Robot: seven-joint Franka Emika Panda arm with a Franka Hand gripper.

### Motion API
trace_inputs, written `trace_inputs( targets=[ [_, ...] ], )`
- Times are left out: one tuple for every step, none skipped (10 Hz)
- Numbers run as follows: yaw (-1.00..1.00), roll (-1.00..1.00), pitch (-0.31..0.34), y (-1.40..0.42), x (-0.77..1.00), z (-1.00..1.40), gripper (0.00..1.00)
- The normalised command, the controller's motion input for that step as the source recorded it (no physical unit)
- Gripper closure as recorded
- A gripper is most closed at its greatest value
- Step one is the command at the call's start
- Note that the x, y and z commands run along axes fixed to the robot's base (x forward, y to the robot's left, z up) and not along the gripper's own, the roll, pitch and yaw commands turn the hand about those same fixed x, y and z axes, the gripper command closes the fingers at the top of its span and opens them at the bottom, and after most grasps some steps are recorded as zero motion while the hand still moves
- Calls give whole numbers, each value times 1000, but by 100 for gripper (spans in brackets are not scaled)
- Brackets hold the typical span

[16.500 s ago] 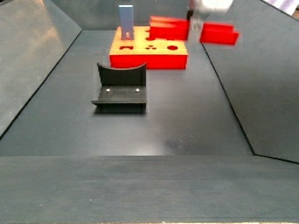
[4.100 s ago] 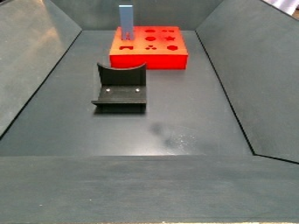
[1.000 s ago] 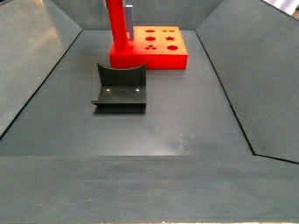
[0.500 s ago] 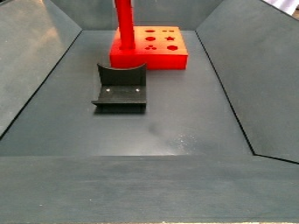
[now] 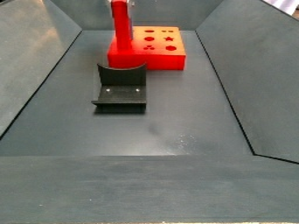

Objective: Pick up the arch object. Move up. Place the arch object on the fixture. Regrasp the arch object. Move to above the board. Insert the arch object.
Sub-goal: Insert the arch object.

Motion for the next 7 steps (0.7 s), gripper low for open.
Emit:
trace_inputs(
  targets=[
    [-49,-4,-24,20,0,-389,100],
    [-26,0,-4,31,0,-423,100],
    [0,17,0,69,0,-489,100],
    [37,39,0,94,0,-517,100],
    [106,0,-30,106,0,-431,100],
    [0,-46,-41,40,0,0,100],
    [0,0,0,0,0,0,100]
  ],
)
